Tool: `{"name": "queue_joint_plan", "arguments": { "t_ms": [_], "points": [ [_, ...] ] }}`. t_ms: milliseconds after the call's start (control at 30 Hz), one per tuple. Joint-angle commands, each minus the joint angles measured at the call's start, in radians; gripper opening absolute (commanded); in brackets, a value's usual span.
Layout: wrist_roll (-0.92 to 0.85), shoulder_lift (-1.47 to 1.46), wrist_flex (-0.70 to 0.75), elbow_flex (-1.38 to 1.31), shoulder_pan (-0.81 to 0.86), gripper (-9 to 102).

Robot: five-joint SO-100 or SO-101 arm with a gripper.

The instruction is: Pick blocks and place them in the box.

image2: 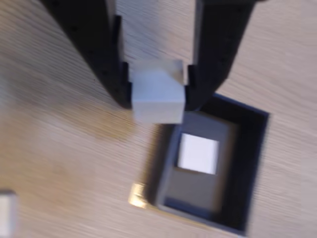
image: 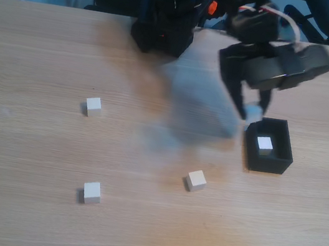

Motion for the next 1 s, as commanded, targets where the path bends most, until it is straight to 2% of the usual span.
{"name": "queue_joint_plan", "arguments": {
  "t_ms": [0,133,400,533,633,833,967],
  "points": [
    [0.008,-0.054,0.020,-0.155,-0.044,0],
    [0.026,-0.120,0.040,-0.219,-0.064,2],
    [0.035,-0.210,0.072,-0.316,-0.058,17],
    [0.006,-0.219,0.094,-0.342,-0.055,18],
    [0.015,-0.210,0.120,-0.342,-0.035,14],
    [0.063,-0.132,0.232,-0.261,0.114,7],
    [0.008,-0.077,0.287,-0.167,0.250,13]
  ]
}}
